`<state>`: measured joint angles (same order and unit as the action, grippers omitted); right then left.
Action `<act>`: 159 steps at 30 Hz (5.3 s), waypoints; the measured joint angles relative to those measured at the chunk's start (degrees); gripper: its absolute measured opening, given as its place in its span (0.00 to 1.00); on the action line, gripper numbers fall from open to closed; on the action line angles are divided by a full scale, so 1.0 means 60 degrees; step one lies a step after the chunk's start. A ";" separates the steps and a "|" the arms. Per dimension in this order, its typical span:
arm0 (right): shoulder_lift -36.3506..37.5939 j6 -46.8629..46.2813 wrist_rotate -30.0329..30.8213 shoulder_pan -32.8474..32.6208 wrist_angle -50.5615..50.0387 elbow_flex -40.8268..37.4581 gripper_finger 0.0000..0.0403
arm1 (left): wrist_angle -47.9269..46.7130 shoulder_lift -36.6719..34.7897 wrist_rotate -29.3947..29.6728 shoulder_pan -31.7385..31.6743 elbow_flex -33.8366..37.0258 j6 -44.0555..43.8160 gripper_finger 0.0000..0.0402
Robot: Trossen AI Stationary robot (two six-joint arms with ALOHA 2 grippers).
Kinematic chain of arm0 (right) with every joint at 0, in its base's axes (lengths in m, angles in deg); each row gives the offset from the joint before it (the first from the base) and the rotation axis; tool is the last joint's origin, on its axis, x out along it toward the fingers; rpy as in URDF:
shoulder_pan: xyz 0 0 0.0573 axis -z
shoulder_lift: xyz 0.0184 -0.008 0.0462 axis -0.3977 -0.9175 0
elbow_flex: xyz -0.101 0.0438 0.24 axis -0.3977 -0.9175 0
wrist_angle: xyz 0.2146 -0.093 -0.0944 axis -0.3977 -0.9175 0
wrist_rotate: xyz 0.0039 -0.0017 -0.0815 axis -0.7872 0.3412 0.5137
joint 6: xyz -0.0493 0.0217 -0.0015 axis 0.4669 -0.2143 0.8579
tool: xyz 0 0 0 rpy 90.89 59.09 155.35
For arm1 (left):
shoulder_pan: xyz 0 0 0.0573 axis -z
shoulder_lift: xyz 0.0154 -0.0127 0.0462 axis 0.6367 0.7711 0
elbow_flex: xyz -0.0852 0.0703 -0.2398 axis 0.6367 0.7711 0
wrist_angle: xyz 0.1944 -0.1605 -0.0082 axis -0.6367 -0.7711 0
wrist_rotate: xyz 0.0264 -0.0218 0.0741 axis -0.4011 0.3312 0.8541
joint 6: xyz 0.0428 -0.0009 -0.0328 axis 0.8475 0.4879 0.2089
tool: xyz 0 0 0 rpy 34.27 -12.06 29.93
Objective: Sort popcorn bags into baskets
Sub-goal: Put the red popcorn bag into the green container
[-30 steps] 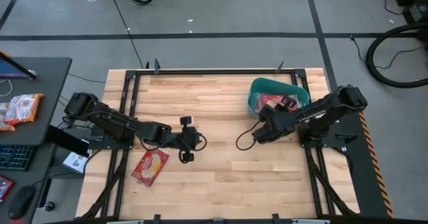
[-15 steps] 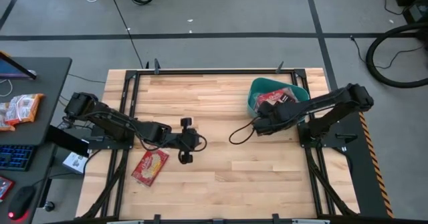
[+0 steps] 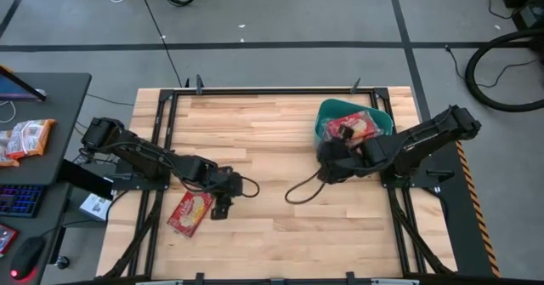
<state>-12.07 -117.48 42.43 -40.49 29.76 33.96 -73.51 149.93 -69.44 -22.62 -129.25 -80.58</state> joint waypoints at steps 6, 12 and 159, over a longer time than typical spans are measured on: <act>-0.0547 0.2377 0.0562 -0.0325 0.2511 0.0003 0.38 | -0.1521 0.0000 -0.0956 0.0366 -0.0004 -0.1479 0.32; -0.1682 0.3863 0.0133 -0.0327 0.4414 0.0004 0.38 | -0.3201 -0.0004 -0.1190 0.1110 -0.0245 -0.2992 0.32; -0.6310 1.0041 -0.1978 -0.0853 1.1531 -0.0590 0.38 | 0.1977 0.2317 0.3223 0.0012 0.0018 0.0533 0.32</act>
<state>-49.92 -57.24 30.56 -45.61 98.95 30.42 -61.64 163.83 -50.10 -22.55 -129.14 -77.38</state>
